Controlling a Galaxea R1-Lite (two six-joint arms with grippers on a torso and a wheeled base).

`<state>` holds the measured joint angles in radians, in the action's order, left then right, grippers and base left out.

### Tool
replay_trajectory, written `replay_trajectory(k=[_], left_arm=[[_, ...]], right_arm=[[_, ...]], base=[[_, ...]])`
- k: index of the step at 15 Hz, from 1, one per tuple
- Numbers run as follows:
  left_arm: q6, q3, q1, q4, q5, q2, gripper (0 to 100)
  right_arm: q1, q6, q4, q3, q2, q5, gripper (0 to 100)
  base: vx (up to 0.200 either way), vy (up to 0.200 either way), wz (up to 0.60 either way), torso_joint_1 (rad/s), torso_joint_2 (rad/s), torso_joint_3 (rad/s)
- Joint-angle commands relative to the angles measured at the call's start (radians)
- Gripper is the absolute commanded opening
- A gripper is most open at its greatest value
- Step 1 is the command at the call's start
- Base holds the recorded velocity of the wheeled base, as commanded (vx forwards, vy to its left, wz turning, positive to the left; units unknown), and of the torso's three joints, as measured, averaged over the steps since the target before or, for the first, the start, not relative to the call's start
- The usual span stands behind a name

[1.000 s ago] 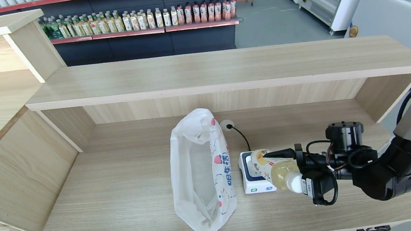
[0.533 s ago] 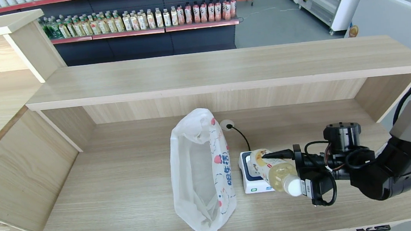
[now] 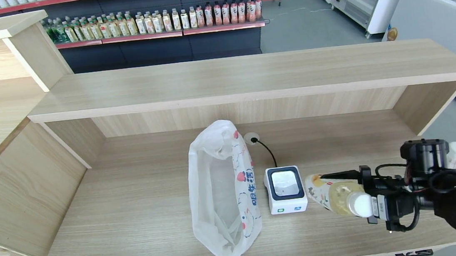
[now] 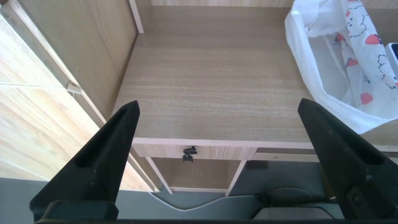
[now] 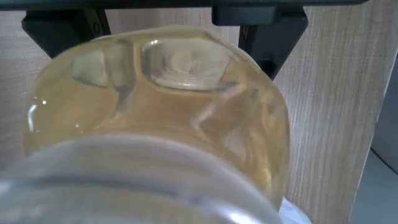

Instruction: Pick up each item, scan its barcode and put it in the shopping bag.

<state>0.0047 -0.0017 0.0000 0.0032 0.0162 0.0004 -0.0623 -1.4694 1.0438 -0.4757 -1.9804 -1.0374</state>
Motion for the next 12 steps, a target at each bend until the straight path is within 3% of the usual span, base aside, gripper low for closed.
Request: replay_trajectory(k=[1,5,8,9,11,12], left_arm=[[0.0,0.0,0.002,0.0,0.001,0.0,100],[0.0,0.0,0.0,0.0,0.001,0.0,100],[0.0,0.0,0.0,0.0,0.001,0.0,100],[0.0,0.002,0.0,0.0,0.001,0.0,100],[0.0,0.002,0.0,0.0,0.001,0.0,100],[0.0,0.0,0.0,0.0,0.001,0.0,100]], right_arm=[[0.022,0.136,0.012,0.016,0.169,-0.012,0],[0.009,0.532,0.013,-0.035,0.31,0.019,0],[-0.004,1.0,0.015,-0.02,0.41,0.313,0],[-0.071,1.212,0.015,-0.021,0.439,0.484,0],[-0.126,1.403,0.005,-0.027,0.445,0.662,0],[-0.136,1.434,0.004,-0.024,0.436,0.697,0]], base=[[0.0,0.0,0.0,0.0,0.0,0.0],[0.0,0.0,0.0,0.0,0.0,0.0],[0.0,0.0,0.0,0.0,0.0,0.0],[0.0,0.0,0.0,0.0,0.0,0.0],[0.0,0.0,0.0,0.0,0.0,0.0],[0.0,0.0,0.0,0.0,0.0,0.0]])
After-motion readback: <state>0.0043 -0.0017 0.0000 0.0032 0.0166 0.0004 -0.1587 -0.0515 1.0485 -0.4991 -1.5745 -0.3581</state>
